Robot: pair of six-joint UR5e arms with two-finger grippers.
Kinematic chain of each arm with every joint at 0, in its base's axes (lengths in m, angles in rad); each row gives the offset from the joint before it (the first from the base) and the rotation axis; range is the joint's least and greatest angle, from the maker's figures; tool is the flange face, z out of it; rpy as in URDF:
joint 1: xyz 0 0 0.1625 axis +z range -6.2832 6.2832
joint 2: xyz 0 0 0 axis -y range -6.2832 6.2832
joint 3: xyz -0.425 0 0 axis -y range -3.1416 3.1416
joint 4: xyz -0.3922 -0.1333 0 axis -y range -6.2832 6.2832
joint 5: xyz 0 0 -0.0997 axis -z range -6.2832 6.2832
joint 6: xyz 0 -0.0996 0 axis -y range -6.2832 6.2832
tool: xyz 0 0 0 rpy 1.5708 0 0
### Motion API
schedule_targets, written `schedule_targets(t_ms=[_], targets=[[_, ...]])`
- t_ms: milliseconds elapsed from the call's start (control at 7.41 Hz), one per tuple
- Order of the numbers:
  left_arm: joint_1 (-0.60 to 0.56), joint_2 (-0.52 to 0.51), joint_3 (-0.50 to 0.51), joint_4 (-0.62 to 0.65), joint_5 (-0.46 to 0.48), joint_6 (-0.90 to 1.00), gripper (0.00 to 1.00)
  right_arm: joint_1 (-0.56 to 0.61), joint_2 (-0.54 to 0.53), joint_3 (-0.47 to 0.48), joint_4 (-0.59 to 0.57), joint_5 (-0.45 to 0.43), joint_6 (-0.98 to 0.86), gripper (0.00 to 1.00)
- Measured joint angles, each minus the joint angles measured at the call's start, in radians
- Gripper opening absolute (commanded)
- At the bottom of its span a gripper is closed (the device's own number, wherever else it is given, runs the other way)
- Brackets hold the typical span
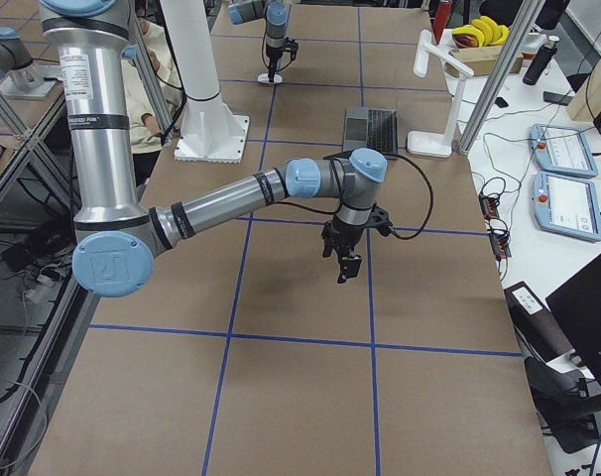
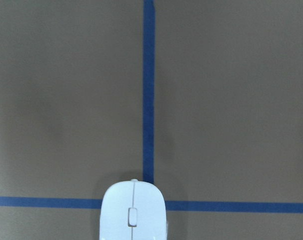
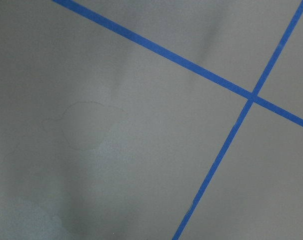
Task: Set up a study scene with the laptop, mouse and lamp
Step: 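Grasp the white mouse with the left gripper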
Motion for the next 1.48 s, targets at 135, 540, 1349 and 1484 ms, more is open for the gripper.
schedule_targets(t_ms=[135, 540, 1349, 1484], targets=[[0.006, 0.015, 0.008, -0.001, 0.012, 0.004, 1.0, 0.002, 0.0, 0.001, 0.0, 0.0, 0.0, 1.0], [0.025, 0.021, 0.024, -0.005, 0.036, 0.002, 0.98, 0.007, 0.002, 0.002, 0.0, 0.001, -0.001, 1.0], [0.034, 0.023, 0.02, -0.008, 0.036, 0.0, 0.26, 0.01, 0.005, 0.002, -0.003, 0.001, -0.001, 1.0], [0.03, 0.02, 0.013, -0.008, 0.031, 0.003, 0.26, 0.011, 0.005, 0.001, -0.004, 0.0, -0.001, 1.0]])
